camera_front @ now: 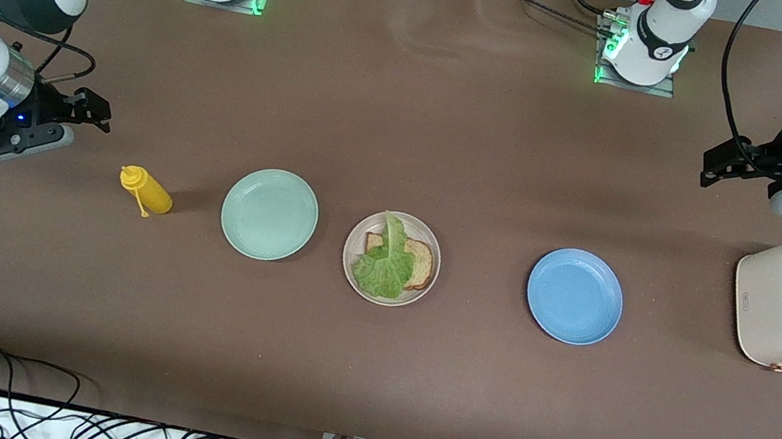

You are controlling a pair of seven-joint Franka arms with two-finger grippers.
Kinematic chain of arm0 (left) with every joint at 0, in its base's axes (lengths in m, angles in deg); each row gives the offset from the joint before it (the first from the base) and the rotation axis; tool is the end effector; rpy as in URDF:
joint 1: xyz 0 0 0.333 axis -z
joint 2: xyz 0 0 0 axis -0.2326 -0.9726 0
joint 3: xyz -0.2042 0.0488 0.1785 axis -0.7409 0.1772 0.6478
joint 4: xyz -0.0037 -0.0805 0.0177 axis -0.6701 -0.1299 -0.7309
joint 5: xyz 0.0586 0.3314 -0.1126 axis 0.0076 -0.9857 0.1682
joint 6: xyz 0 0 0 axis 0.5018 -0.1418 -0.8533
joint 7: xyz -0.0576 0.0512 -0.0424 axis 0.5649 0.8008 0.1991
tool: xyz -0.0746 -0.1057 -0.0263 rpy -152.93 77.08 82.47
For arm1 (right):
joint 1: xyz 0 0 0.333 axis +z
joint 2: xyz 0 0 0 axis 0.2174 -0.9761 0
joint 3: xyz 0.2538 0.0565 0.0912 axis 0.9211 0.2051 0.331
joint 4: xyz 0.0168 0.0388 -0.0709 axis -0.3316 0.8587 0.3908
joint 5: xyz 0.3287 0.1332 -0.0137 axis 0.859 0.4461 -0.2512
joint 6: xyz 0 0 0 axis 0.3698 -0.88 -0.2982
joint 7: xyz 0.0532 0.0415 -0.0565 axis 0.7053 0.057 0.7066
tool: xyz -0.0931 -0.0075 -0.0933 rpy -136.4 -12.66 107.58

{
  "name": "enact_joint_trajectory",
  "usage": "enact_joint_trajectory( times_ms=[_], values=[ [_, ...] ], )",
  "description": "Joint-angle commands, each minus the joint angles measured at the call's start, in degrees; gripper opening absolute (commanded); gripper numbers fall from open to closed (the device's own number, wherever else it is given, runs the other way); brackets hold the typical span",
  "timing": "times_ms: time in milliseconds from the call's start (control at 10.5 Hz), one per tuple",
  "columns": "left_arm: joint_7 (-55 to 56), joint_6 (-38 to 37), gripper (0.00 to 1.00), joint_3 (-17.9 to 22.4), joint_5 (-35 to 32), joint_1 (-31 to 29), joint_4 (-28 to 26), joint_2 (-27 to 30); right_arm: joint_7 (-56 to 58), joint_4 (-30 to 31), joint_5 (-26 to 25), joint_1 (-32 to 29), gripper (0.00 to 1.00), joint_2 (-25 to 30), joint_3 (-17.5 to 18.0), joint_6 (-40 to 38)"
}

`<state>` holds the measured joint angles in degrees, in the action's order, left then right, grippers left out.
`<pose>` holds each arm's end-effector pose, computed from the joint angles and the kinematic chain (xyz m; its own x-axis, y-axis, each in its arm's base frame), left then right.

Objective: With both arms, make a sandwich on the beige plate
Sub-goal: 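Move the right gripper to the yellow mustard bottle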

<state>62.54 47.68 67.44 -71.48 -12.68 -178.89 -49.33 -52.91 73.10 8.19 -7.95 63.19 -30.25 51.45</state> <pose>0.5050 -0.0633 0.5377 0.9977 0.0178 -0.0662 0.0180 -0.9998 0.0027 0.5429 -0.0068 0.3730 0.8817 0.4706 -0.0337 0.4690 -0.8820 -0.0461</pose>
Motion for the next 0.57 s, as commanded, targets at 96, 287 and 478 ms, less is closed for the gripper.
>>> enact_joint_trajectory(
  times_ms=[96,287,478],
  values=[
    [-0.6,-0.5,1.0,0.0,0.4,0.0,-0.1,0.5,10.7,9.8,6.0,-0.5,1.0,3.2,-1.5,10.5],
    [-0.6,-0.5,1.0,0.0,0.4,0.0,-0.1,0.5,16.0,12.6,9.9,-0.9,1.0,3.0,-1.9,13.7],
    [-0.6,-0.5,1.0,0.0,0.4,0.0,-0.1,0.5,22.6,15.2,14.2,-1.5,1.0,2.9,-2.5,16.4]
  ],
)
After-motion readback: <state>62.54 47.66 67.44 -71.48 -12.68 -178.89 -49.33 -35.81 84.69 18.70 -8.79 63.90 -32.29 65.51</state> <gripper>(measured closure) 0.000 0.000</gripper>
